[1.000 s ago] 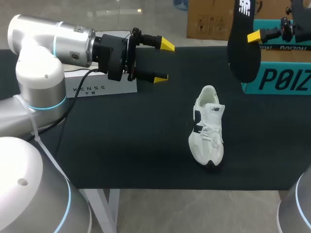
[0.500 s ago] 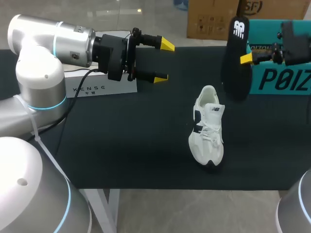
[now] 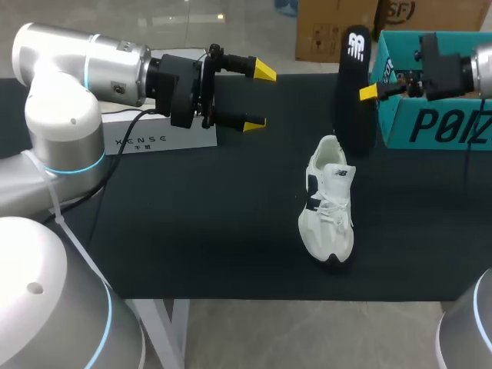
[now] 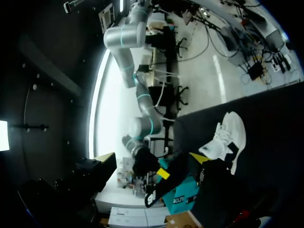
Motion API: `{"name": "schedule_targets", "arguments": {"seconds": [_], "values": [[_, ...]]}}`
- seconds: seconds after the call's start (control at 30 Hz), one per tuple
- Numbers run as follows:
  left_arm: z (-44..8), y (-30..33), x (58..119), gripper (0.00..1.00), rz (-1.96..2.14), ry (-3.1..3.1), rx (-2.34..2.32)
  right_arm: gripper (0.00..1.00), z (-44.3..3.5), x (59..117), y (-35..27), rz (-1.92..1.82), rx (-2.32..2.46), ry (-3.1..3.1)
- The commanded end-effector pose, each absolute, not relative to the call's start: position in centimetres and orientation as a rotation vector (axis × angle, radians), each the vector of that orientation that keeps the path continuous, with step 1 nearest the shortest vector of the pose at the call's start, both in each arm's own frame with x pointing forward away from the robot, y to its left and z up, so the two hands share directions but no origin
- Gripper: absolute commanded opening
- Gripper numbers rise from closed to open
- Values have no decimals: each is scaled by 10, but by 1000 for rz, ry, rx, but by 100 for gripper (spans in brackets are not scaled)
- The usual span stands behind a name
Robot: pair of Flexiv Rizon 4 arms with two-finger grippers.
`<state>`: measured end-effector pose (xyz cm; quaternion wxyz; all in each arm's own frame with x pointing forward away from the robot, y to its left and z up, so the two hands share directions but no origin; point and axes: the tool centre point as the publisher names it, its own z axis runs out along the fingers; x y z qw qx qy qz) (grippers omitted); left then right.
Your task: Take the shoe out of the shoebox, open the shoe tongue, remove and reinsert the insole, then place the shoe into the shoebox
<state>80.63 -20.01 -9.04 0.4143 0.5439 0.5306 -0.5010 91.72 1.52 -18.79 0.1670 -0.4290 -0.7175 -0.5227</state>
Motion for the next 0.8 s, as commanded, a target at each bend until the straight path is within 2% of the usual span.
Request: {"name": "schedule_targets", "arguments": {"seconds": [0.03,0.8], "values": [[-90,-200,806,100,-1256,1336,1371,0,-203,943,23,-1463,-1196,-2042],[-90,-200,806,100,-1256,1336,1371,0,-218,952,28,-1449,-1168,-1999]]}}
